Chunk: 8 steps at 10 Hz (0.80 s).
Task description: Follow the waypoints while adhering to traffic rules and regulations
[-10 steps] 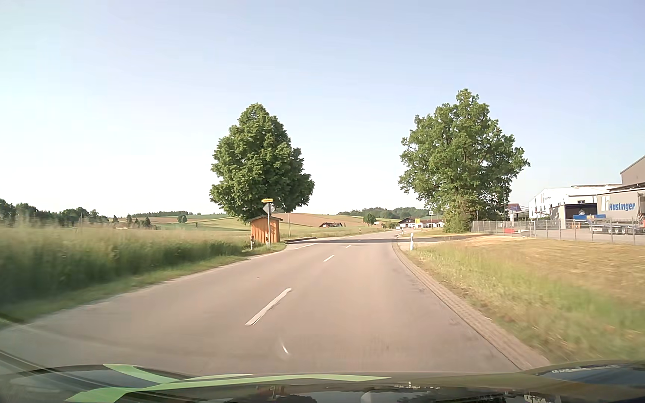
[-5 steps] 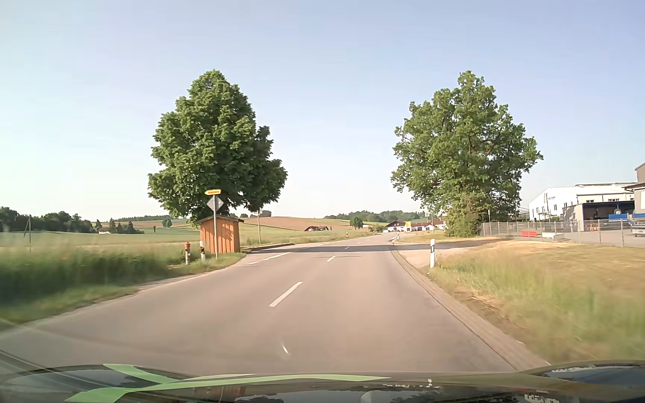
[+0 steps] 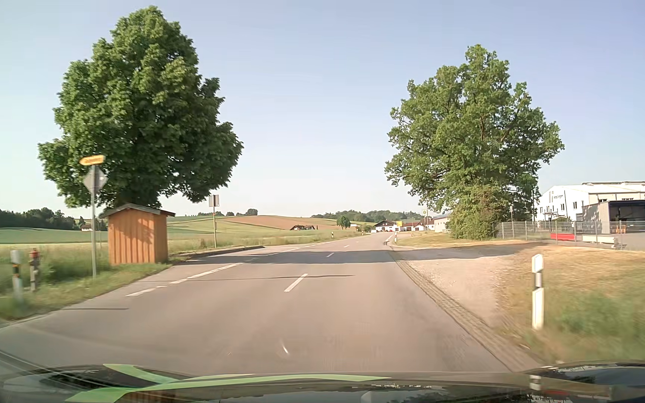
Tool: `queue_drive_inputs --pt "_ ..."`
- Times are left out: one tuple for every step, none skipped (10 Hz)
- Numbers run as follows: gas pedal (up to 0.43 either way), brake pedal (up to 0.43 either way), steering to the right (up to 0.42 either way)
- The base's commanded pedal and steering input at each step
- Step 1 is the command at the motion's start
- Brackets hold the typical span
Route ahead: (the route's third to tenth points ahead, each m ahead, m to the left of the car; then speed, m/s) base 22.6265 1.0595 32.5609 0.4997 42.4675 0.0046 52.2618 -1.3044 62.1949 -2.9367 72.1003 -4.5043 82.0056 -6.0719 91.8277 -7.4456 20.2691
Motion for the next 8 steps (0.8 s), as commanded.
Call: queue_drive_inputs --pt "0.059 0.000 0.012" --pt "0.039 0.000 0.012" --pt "0.020 0.000 0.012" --pt "0.020 0.000 0.010" --pt "0.020 0.000 0.009" --pt "0.020 0.000 0.009" --pt "0.020 0.000 0.009" --pt "0.020 0.000 0.009"
